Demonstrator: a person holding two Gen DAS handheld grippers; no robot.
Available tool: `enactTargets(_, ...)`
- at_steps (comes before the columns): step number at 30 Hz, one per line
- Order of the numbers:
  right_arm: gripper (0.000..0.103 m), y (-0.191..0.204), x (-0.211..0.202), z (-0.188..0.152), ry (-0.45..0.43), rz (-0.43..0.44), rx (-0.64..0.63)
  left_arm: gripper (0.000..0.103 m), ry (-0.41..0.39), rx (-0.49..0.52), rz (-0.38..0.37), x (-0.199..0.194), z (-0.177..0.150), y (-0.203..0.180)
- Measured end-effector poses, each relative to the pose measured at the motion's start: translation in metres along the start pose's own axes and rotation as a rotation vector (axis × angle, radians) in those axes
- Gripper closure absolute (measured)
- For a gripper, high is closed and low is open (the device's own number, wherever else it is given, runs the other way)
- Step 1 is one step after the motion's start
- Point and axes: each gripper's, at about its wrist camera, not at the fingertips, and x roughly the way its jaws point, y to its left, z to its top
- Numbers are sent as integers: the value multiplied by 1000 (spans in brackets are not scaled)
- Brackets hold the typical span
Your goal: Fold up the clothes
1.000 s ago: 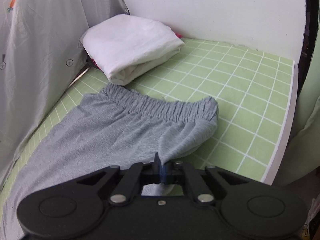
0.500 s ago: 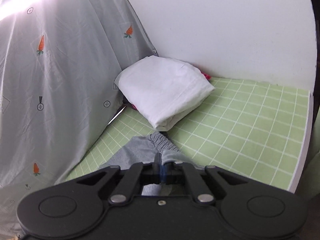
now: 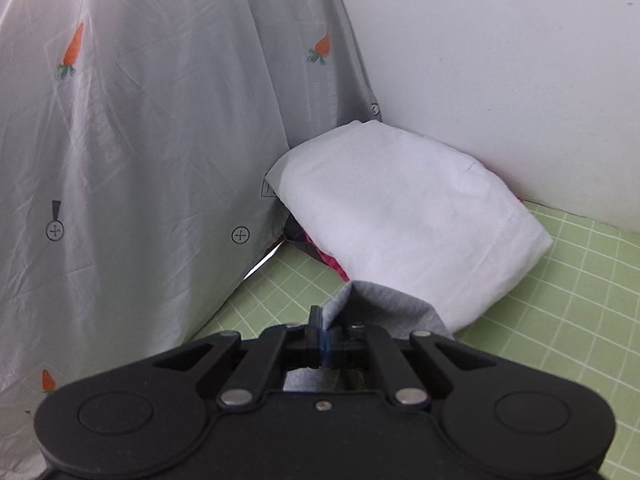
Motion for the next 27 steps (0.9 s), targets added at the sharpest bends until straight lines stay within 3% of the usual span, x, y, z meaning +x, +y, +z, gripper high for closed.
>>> enactTargets(2, 99, 26, 54, -3, 51, -40, -65, 100, 23, 37, 22, 54, -8, -28)
enactTargets(5, 64, 52, 117, -18, 129, -109, -116, 66, 134, 99, 56, 126, -30, -50)
enactTargets(6, 60, 57, 127, -24, 147, -124, -121, 66, 184, 124, 72, 141, -39, -52)
enactTargets(7, 57, 60, 128, -30, 155, -122, -128, 66, 208, 161, 81, 141, -49, -51)
enactTargets(8, 44, 63, 126, -37, 160, -120, -139, 63, 231, 198, 91, 142, -59, -49)
enactTargets(9, 33, 65, 119, -45, 155, -114, -158, 52, 251, 241, 103, 139, -69, -46)
enactTargets(11, 26, 66, 100, -63, 143, -124, -198, 40, 266, 331, 154, 117, -90, -29)
enactTargets(14, 25, 61, 64, -89, 157, -169, -230, 36, 292, 406, 237, 83, -110, 5)
enactTargets(17, 18, 49, 33, -110, 176, -219, -193, 29, 322, 375, 301, 58, -117, 42)
enactTargets(22, 16, 25, 14, -139, 249, -235, -31, 29, 340, 224, 325, 48, -118, 75)
enactTargets(24, 16, 23, 18, -145, 285, -215, 13, 28, 344, 178, 297, 50, -119, 78)
enactTargets(27, 16, 24, 26, -154, 332, -190, 52, 31, 317, 190, 311, 54, -120, 72)
